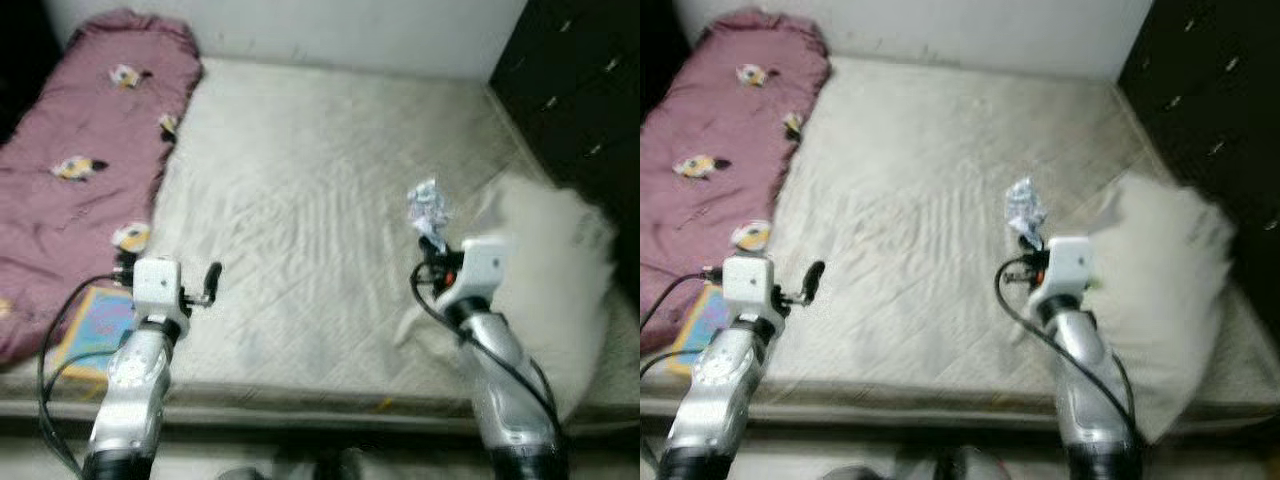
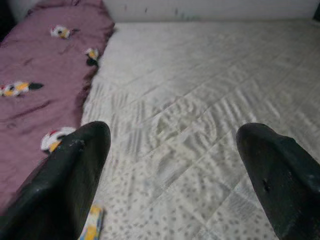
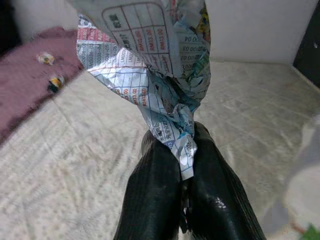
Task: Clean up the room
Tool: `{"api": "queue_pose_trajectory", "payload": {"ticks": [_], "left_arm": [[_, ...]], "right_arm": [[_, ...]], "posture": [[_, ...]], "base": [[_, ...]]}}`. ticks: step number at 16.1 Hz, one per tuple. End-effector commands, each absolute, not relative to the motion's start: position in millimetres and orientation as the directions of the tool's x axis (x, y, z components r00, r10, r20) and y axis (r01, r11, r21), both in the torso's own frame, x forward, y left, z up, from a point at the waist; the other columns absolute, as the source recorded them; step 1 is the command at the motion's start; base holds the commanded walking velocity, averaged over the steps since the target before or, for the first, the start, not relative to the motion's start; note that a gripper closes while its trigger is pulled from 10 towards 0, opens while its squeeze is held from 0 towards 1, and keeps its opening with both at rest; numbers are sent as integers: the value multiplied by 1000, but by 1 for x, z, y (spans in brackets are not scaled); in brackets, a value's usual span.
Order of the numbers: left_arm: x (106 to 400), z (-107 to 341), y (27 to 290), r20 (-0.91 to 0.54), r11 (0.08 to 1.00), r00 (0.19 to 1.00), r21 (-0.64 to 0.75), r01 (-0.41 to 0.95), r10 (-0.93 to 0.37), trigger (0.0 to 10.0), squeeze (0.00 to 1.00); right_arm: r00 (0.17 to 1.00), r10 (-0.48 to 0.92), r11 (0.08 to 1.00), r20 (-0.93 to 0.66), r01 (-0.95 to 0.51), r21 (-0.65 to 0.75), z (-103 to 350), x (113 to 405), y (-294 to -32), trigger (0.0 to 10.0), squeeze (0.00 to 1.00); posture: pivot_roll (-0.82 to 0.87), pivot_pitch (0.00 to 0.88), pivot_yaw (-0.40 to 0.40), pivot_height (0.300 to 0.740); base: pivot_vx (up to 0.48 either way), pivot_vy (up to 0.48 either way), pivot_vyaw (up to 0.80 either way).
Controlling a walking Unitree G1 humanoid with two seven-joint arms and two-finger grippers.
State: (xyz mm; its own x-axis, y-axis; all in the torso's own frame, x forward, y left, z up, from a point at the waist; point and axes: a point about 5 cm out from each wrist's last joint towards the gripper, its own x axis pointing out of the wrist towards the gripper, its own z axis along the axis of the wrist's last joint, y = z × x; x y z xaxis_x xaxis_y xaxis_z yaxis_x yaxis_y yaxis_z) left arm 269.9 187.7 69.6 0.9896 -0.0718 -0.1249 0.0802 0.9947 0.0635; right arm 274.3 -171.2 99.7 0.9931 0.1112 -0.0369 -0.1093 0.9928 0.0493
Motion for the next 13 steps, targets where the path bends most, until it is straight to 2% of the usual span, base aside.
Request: {"api": "queue_pose_trajectory", "payload": {"ticks": [1, 3, 8, 10, 11, 13], "left_arm": [[268, 68, 191, -136, 995, 989, 69, 74, -64, 10000, 0], [268, 68, 191, -133, 995, 989, 67, 73, -63, 10000, 0], [265, 69, 198, -102, 998, 995, 70, 8, -1, 10000, 0], [260, 66, 204, -105, 999, 994, 28, -26, 29, 10000, 0], [259, 66, 204, -105, 999, 994, 34, -27, 31, 10000, 0], [264, 65, 199, -112, 999, 994, 44, 18, -13, 10000, 0]], "right_arm": [[994, 110, 993, -22, -109, 48, 103, 275, -171, 10000, 0], [993, 117, 992, -23, -116, 50, 103, 276, -171, 10000, 0], [981, 185, 982, -53, -183, 47, 97, 277, -166, 10000, 0], [969, 242, 970, -54, -241, 38, 99, 283, -158, 10000, 0], [966, 253, 967, -48, -251, 32, 100, 286, -156, 10000, 0], [977, 214, 977, -24, -213, 21, 104, 286, -162, 10000, 0]], "posture": [[-33, 30, -41, 740], [-32, 25, -44, 740], [6, 0, -106, 740], [26, 0, -135, 740], [28, 0, -139, 740], [-14, 0, -96, 740]], "base": [[0, 480, 0], [0, 382, 0], [0, 0, 0], [0, 0, 0], [0, 0, 0], [0, 0, 0]]}}
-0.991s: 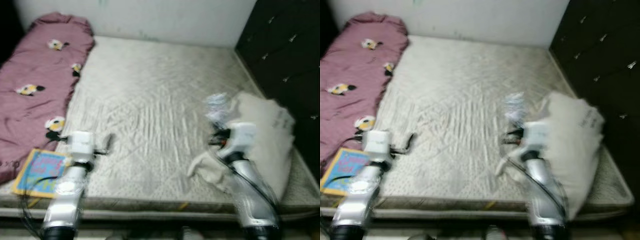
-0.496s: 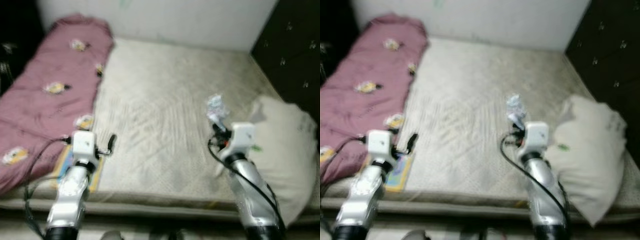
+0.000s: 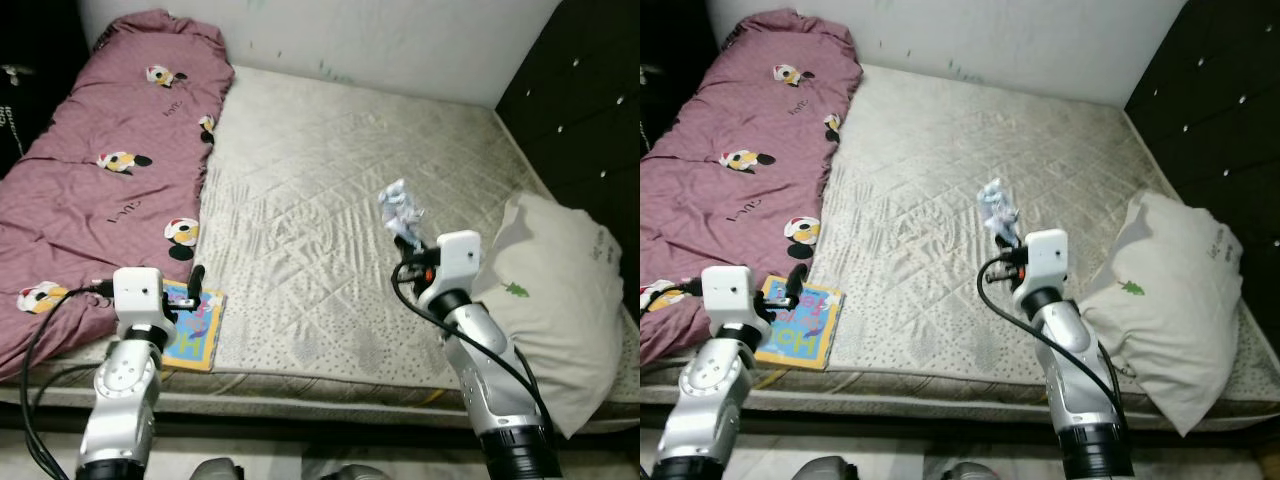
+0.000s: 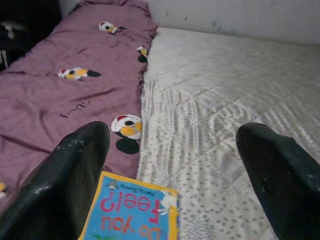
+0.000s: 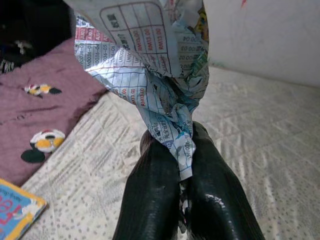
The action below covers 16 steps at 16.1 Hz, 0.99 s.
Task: Clean up the room
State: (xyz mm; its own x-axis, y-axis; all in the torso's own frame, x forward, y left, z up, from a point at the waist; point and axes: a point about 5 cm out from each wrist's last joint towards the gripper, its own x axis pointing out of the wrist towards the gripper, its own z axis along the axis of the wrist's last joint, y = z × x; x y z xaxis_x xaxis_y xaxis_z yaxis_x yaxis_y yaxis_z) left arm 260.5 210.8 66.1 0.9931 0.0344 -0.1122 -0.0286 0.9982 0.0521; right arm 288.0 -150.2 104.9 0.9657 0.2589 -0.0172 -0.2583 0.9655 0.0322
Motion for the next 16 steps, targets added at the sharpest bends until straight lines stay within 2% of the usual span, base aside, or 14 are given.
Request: {"api": "queue_pose_trajectory", "payload": {"ticks": [1, 7, 9, 13, 16], "left_arm": [[267, 66, 197, -113, 998, 993, 49, 40, -34, 10000, 0], [298, 72, 158, -124, 958, 957, 81, 274, -264, 10000, 0], [300, 74, 154, -118, 950, 950, 86, 300, -289, 10000, 0], [294, 71, 165, -120, 962, 962, 94, 257, -245, 10000, 0], [283, 68, 181, -126, 974, 976, 118, 193, -178, 10000, 0]], "right_arm": [[981, 192, 981, -21, -191, 21, 103, 283, -165, 10000, 0], [1000, 0, 1000, -27, 0, -1, 94, 241, -191, 10000, 0], [999, -21, 999, -40, 19, -48, 95, 236, -192, 10000, 0], [998, 19, 999, -54, -20, -33, 95, 244, -187, 10000, 0], [994, 91, 988, -57, -97, -117, 93, 265, -174, 10000, 0]], "posture": [[-44, 0, -66, 740], [-210, 32, 62, 740], [-207, 33, 64, 740], [-154, 37, 39, 740], [-76, 22, 17, 740]], "base": [[0, 0, 0], [0, 0, 0], [0, 0, 0], [0, 0, 0], [0, 0, 0]]}}
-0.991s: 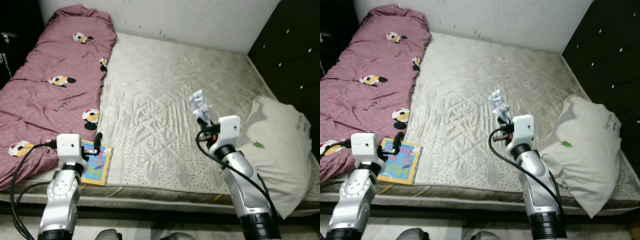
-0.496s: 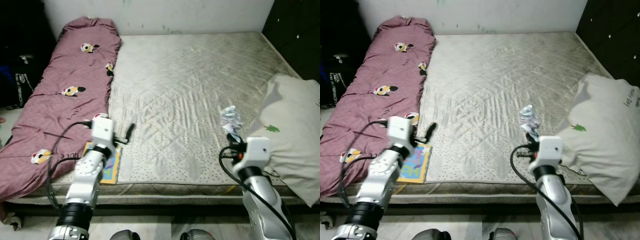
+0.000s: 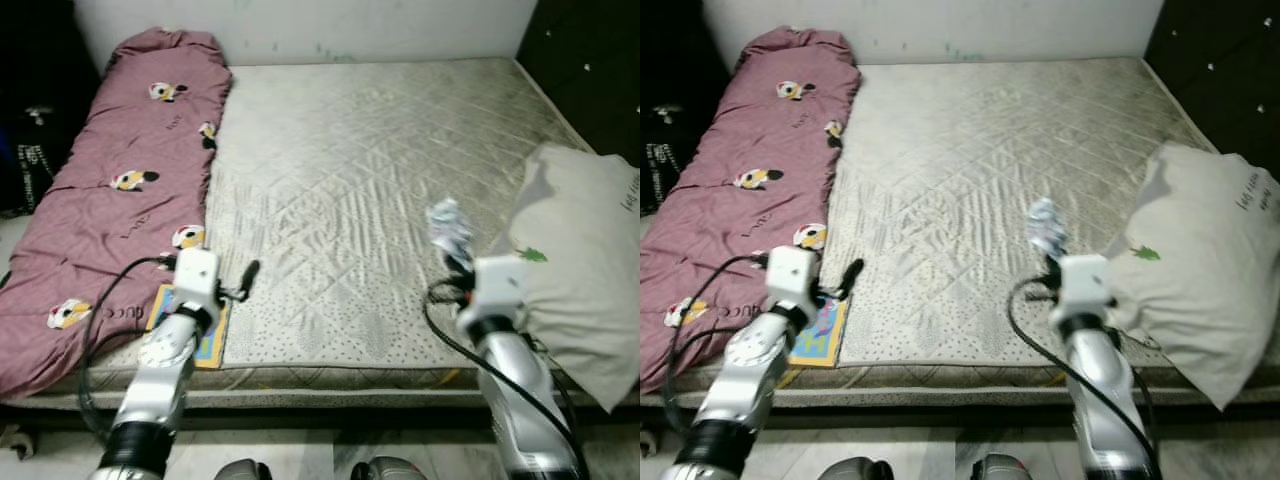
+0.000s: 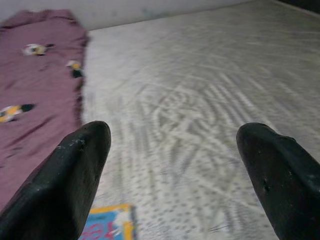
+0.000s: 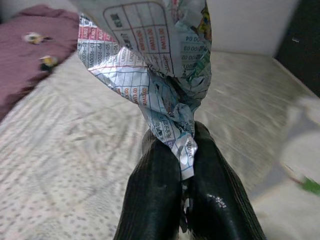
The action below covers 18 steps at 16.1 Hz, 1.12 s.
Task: Clean up the room
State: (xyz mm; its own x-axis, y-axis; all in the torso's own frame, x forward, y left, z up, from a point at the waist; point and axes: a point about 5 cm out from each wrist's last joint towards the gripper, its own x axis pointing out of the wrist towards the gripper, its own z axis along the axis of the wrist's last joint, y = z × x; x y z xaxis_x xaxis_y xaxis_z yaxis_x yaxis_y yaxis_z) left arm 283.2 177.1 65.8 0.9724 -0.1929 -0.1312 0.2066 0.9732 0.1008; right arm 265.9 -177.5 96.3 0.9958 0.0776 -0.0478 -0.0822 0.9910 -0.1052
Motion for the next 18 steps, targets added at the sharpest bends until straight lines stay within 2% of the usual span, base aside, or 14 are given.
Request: {"api": "queue_pose_trajectory", "payload": {"ticks": [1, 5, 8, 9, 11, 13, 18], "left_arm": [[279, 66, 185, -129, 977, 979, 124, 175, -159, 10000, 0], [264, 64, 197, -139, 985, 985, 125, 117, -100, 10000, 0], [248, 61, 206, -150, 987, 986, 133, 94, -73, 10000, 0], [244, 59, 208, -156, 988, 986, 131, 82, -61, 10000, 0], [235, 57, 211, -167, 992, 985, 114, 55, -35, 10000, 0], [235, 57, 209, -175, 992, 984, 111, 64, -44, 10000, 0], [240, 56, 207, -202, 996, 978, 60, 59, -46, 10000, 0]], "right_arm": [[987, 150, 986, -56, -154, -68, 93, 269, -167, 10000, 0], [985, 169, 984, -40, -171, -58, 100, 272, -158, 10000, 0], [988, 146, 988, -54, -149, -49, 97, 255, -171, 10000, 0], [991, 118, 991, -57, -121, -60, 93, 250, -176, 10000, 0], [998, -24, 999, -60, 22, -28, 86, 238, -192, 10000, 0], [995, -83, 997, -59, 83, 4, 89, 238, -198, 10000, 0], [995, -54, 999, -83, 54, 4, 86, 242, -192, 10000, 0]], "posture": [[-58, 19, 8, 740], [-33, 19, -2, 740], [-34, 19, -8, 740], [-34, 19, -11, 740], [-35, 26, -11, 740], [-44, 28, -10, 740], [-58, 25, -23, 740]], "base": [[0, 0, 0], [0, 0, 0], [0, 0, 0], [0, 0, 0], [0, 0, 0], [0, 0, 0], [0, 0, -800]]}}
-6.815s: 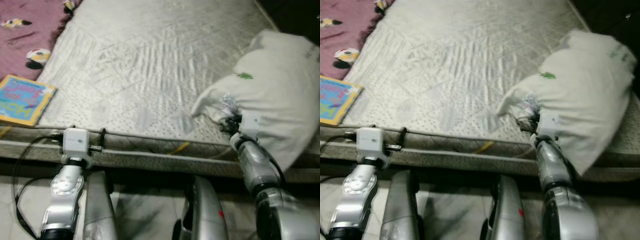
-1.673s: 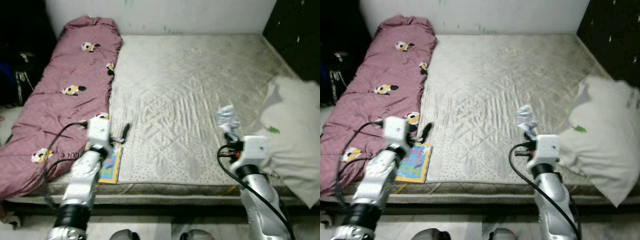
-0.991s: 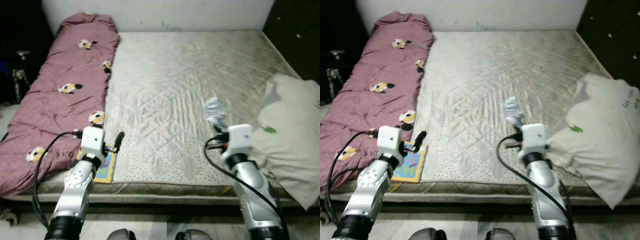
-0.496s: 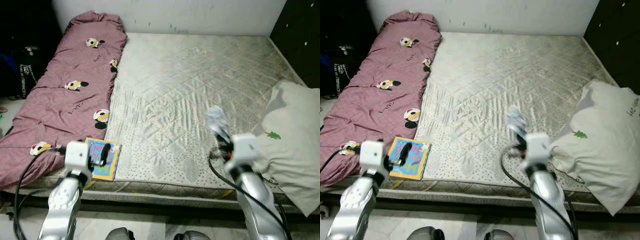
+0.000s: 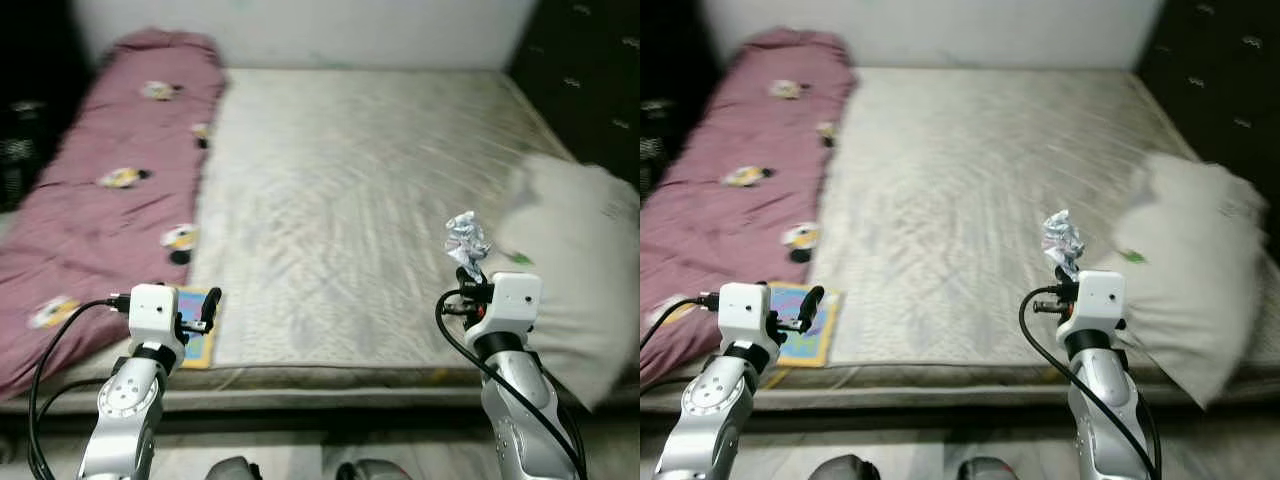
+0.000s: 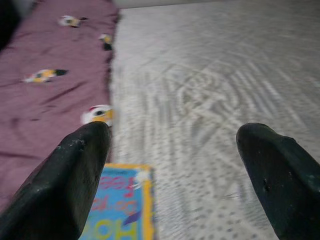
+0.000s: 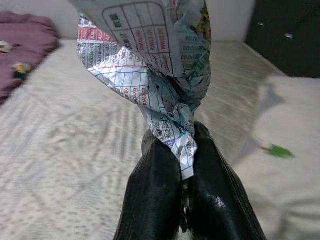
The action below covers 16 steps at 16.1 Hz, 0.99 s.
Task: Clean up the room
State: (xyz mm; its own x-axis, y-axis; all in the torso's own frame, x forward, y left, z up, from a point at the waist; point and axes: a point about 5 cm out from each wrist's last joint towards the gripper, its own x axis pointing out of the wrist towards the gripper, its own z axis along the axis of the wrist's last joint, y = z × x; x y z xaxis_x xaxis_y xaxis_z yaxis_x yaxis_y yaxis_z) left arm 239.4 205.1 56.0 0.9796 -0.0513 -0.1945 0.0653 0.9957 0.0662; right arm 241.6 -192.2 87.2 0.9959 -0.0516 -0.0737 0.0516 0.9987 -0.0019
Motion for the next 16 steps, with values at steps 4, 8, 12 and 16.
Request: {"api": "queue_pose_trajectory", "payload": {"ticks": [4, 8, 12, 16], "left_arm": [[236, 52, 208, -226, 998, 973, 42, 56, -45, 10000, 0], [239, 54, 207, -223, 997, 973, 39, 66, -56, 10000, 0], [242, 59, 210, -215, 997, 975, 43, 57, -47, 10000, 0], [248, 62, 212, -204, 998, 978, 49, 48, -37, 10000, 0]], "right_arm": [[994, -53, 999, -93, 53, 3, 85, 242, -191, 10000, 0], [995, -52, 999, -87, 52, 4, 86, 245, -191, 10000, 0], [994, -71, 997, -89, 73, 18, 86, 247, -193, 10000, 0], [993, -67, 997, -92, 69, 17, 87, 249, -193, 10000, 0]], "posture": [[-57, 27, -17, 740], [-56, 36, -17, 740], [-51, 40, -23, 740], [-53, 45, -28, 740]], "base": [[0, 65, -400], [0, 374, 0], [0, 432, 0], [0, 480, 0]]}}
